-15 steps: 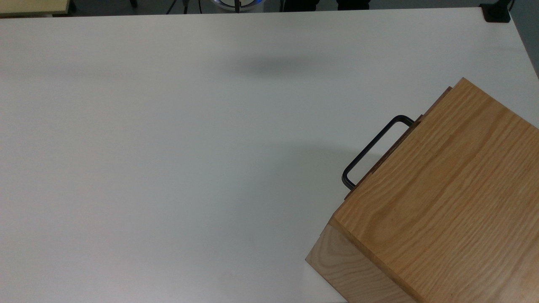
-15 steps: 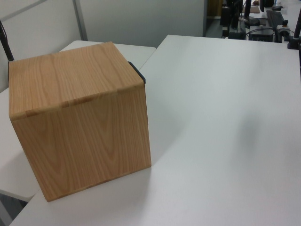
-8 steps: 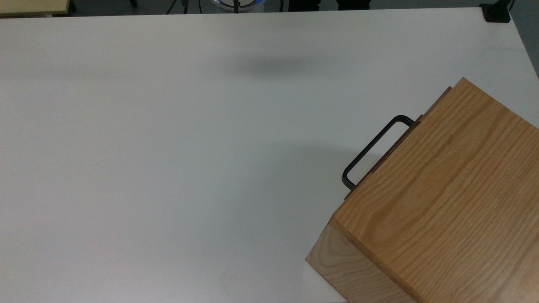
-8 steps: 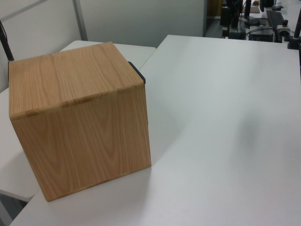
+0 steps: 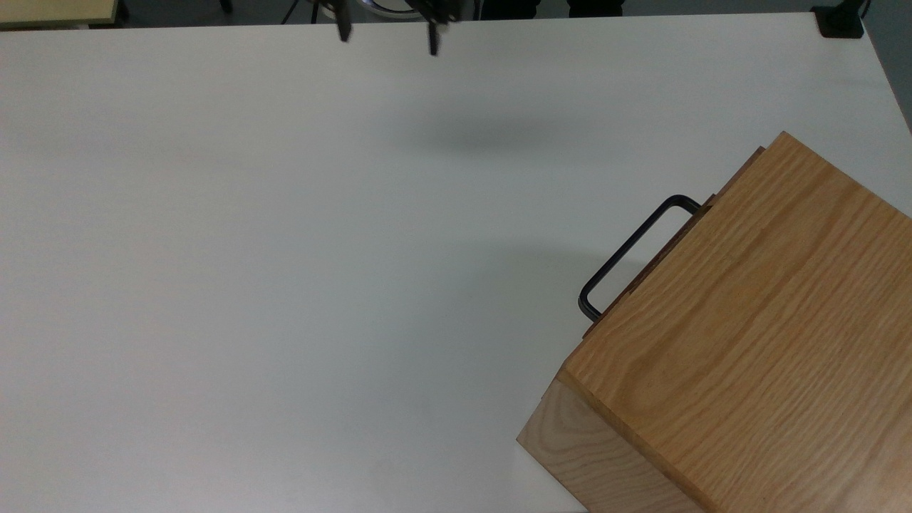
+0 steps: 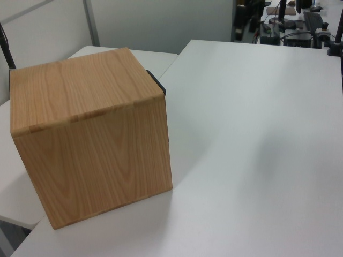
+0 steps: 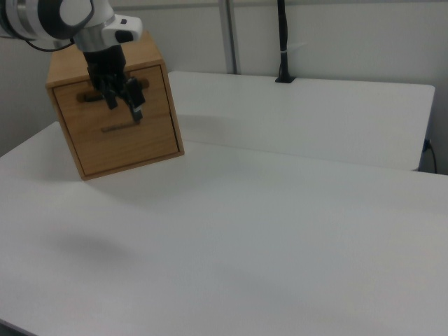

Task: Open the drawer by sliding it
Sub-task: 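Move the open gripper down toward the black drawer handle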

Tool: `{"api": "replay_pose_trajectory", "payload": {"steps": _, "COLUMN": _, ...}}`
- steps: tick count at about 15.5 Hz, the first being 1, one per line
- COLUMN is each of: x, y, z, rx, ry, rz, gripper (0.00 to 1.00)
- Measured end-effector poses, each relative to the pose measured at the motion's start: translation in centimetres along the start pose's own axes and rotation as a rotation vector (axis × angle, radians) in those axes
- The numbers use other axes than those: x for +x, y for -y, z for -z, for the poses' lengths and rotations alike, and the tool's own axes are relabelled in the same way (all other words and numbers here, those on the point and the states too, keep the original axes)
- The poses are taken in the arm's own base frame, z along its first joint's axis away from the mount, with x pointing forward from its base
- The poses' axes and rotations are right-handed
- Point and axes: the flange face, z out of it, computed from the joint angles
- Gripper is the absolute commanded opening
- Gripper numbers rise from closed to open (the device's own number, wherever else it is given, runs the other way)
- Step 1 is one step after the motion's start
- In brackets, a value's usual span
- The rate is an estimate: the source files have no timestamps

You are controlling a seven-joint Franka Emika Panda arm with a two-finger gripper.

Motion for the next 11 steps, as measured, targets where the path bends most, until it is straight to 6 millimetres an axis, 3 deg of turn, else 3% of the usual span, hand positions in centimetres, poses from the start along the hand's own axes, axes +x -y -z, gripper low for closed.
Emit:
{"api": "replay_pose_trajectory", "payload": {"steps": 6, "x": 1.7, "y": 10.6, "z": -5.2, "rx": 0.145, "ry": -0.148, "rz": -0.228, "gripper": 0.96}}
{"api": "replay_pose_trajectory", "payload": {"steps": 8, "x": 2.4, "y": 12.3, "z": -6.1, "rx": 0.23, "ry": -0.184, "rz": -0.335, "gripper": 0.96}}
{"api": "replay_pose_trajectory", "payload": {"steps": 11, "x": 3.4, "y": 13.3, "z": -6.8, "rx": 0.338, "ry": -0.21, "rz": -0.46, "gripper": 0.91}}
